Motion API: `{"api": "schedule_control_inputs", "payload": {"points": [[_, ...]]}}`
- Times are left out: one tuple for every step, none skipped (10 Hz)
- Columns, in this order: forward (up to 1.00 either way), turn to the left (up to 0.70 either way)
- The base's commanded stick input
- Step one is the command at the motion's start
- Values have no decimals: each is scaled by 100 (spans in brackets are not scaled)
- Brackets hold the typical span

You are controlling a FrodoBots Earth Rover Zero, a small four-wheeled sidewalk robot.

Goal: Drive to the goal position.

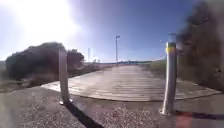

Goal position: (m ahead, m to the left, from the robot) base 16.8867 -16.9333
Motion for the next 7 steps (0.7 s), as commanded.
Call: {"api": "schedule_control_inputs", "payload": {"points": [[70,35],[70,35],[70,35],[70,35],[70,0],[70,0],[70,0]]}}
